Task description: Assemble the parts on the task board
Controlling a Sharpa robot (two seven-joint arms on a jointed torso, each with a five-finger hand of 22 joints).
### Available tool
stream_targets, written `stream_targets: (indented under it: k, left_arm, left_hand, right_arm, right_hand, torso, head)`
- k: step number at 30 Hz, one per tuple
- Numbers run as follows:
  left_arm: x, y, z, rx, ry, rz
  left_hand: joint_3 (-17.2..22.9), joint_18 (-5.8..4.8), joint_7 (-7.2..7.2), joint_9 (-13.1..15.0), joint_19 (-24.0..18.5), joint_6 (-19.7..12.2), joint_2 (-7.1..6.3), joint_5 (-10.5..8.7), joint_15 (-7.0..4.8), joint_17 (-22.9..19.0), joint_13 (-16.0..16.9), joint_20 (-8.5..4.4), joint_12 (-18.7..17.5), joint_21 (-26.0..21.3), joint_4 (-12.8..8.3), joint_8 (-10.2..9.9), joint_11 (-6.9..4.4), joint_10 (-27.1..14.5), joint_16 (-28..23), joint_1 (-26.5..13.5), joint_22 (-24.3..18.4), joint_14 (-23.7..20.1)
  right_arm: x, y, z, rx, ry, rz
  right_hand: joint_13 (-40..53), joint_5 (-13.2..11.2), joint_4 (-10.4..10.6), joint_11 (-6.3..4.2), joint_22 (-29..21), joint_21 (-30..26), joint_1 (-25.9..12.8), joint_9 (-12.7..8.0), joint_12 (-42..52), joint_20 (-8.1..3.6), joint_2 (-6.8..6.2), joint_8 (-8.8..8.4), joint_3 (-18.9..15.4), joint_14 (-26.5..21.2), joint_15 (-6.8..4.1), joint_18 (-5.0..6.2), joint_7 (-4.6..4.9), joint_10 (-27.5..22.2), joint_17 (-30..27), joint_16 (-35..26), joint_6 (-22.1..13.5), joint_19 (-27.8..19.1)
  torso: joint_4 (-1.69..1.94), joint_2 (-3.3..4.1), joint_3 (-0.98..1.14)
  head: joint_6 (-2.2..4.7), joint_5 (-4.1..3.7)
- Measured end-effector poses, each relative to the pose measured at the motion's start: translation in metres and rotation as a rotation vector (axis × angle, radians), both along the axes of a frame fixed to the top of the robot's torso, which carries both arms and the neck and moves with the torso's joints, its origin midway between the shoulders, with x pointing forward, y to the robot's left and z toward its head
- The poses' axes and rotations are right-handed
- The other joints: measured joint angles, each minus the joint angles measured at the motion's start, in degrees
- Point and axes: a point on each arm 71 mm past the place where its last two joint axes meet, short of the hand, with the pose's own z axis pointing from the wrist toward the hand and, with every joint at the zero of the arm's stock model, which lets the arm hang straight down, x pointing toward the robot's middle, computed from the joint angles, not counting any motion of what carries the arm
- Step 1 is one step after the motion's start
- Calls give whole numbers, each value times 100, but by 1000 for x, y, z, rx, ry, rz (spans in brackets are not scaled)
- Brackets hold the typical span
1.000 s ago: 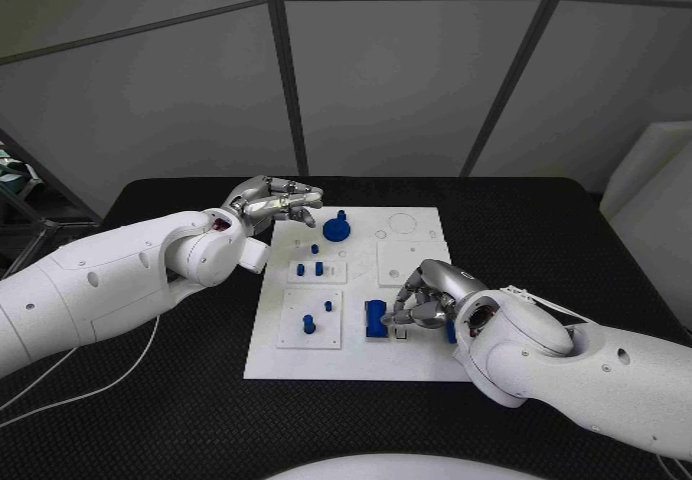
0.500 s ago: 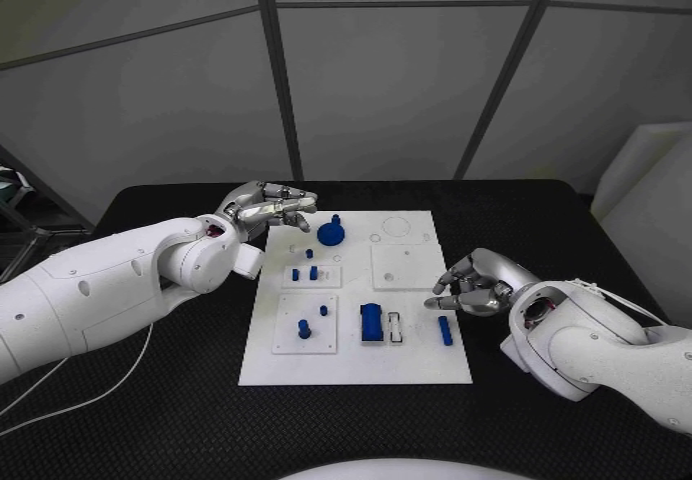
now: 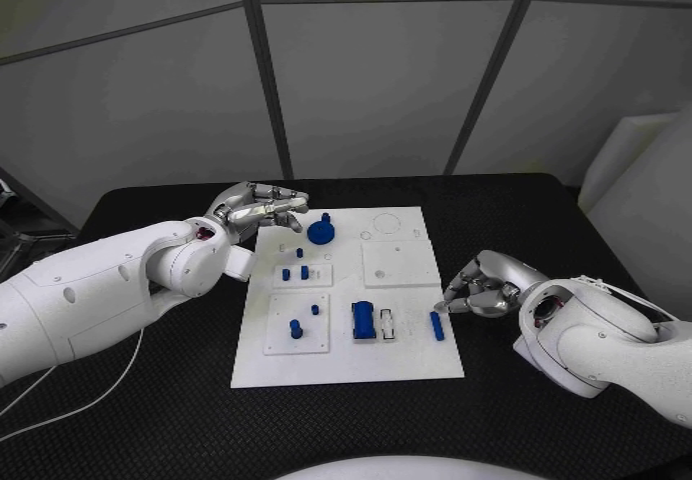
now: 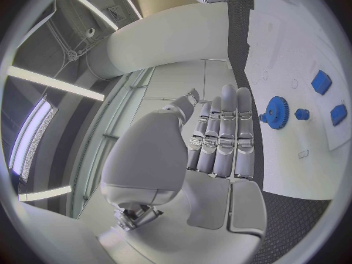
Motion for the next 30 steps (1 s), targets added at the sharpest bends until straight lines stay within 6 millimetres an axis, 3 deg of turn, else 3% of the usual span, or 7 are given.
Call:
stream_targets:
  k: [9, 30]
  left_arm:
    - [-1, 0, -2, -1, 3, -1]
    - [-1, 1, -4, 0, 6, 2]
  left_hand:
    - [0, 0, 0, 1, 0, 0, 0, 0, 0, 0, 0, 0, 0, -23, 0, 0, 0, 0, 0, 0, -8, 0]
    - [0, -1, 0, 1, 0, 0, 0, 0, 0, 0, 0, 0, 0, -23, 0, 0, 0, 0, 0, 0, -7, 0]
  right_arm:
    - [-4, 7, -13, -74, 69, 20]
    - [-4, 17, -22, -161, 84, 44]
  right_hand:
    - [-21, 24, 190, 24, 0, -42, -252, -20, -31, 0, -88, 0, -124, 0, 0, 0, 12, -24, 0, -32, 25, 0]
    - [1, 74, 252, 11, 0, -42, -152, -17, -31, 0, -19, 1, -74, 0, 0, 0, -31, -37, 2, -32, 107, 0]
  torso:
    - [14, -9, 1]
    - [21, -2, -9]
  head:
    - [-13, -52]
    - [-31, -52]
